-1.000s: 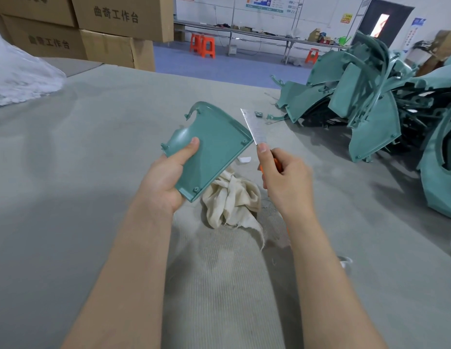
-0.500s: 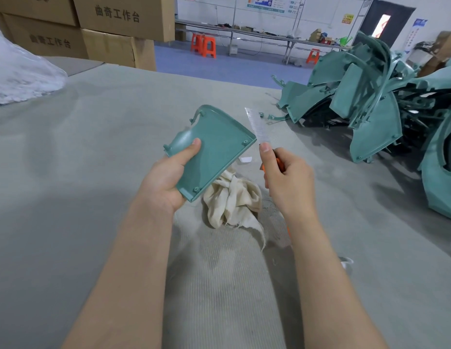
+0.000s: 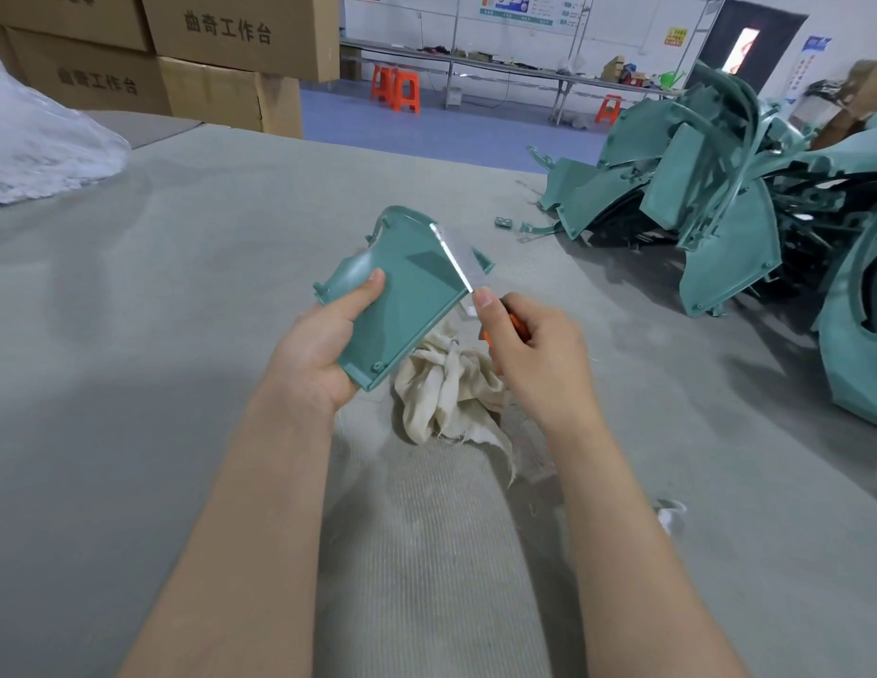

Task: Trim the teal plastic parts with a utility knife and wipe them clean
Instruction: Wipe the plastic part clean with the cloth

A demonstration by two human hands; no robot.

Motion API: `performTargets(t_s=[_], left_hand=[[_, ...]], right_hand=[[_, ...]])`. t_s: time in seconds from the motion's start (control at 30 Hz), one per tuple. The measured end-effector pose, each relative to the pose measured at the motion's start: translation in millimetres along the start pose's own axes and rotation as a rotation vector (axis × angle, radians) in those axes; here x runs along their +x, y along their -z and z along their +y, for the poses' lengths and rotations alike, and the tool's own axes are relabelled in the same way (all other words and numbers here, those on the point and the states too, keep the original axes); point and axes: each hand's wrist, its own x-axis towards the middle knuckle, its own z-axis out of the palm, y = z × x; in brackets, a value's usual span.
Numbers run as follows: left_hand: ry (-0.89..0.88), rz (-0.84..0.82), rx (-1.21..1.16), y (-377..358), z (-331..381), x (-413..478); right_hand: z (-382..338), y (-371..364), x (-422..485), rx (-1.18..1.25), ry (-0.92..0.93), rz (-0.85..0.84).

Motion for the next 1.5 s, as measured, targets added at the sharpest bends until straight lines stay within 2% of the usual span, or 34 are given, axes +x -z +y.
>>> performTargets(t_s=[0.1, 0.2, 1.5], left_hand=[[-0.009, -0.009, 0.001, -0.4, 0.7, -0.5], [-0.007, -0.015, -0.003, -1.4, 0.1, -0.8], [0.003, -0.029, 0.032, -0.2, 0.3, -0.9]], right_hand=[[2.6, 4.6, 1.8, 0.043, -0.043, 0.114], [4.9, 7.8, 4.0, 0.032, -0.059, 0.154], [3.5, 3.2, 1.5, 0.025, -0.048, 0.097]])
